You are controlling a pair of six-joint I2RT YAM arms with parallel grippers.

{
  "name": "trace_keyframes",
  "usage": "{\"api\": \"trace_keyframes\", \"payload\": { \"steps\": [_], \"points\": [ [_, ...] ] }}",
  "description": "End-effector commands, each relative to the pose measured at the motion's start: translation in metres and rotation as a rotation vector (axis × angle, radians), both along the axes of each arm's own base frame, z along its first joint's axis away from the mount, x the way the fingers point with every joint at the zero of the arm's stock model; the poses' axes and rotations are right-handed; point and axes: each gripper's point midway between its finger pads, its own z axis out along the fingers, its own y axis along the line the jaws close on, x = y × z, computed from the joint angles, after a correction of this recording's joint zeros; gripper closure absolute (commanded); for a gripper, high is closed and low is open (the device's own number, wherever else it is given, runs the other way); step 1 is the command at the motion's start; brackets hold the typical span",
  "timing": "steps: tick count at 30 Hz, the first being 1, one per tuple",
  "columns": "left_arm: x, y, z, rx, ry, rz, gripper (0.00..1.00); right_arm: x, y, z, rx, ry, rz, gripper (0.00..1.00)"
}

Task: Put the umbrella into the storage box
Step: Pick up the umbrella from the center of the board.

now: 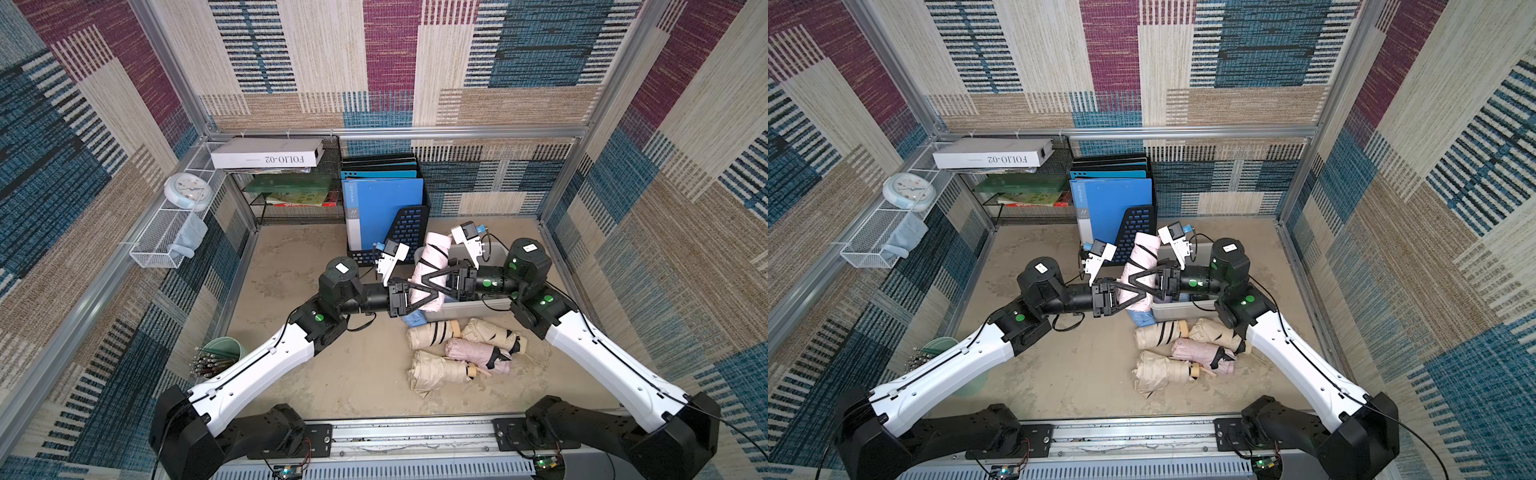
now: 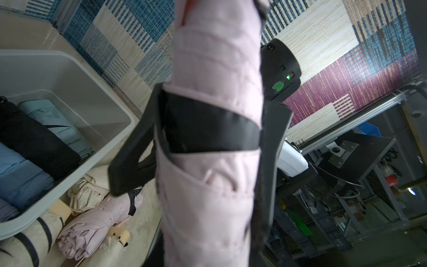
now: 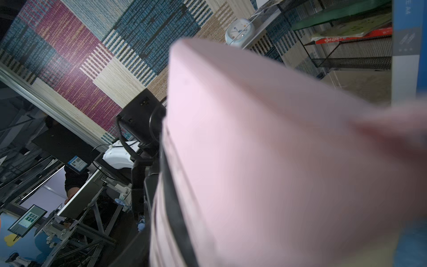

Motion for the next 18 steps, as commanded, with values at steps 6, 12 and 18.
{"api": "trace_keyframes", "payload": {
  "steps": [6, 12, 18],
  "points": [
    [-0.012, 0.002, 0.029, -0.090, -0.126, -0.040, 1.00, -0.006, -0.008, 0.026, 0.069, -0.063, -0.036, 0.49],
    [-0.014, 0.002, 0.028, -0.080, -0.132, -0.052, 1.00, 0.001, -0.012, 0.034, 0.110, -0.042, -0.084, 0.58],
    [-0.012, 0.001, 0.021, -0.040, -0.135, -0.040, 0.74, 0.007, -0.007, 0.028, 0.092, -0.021, -0.080, 0.75]
  ]
}}
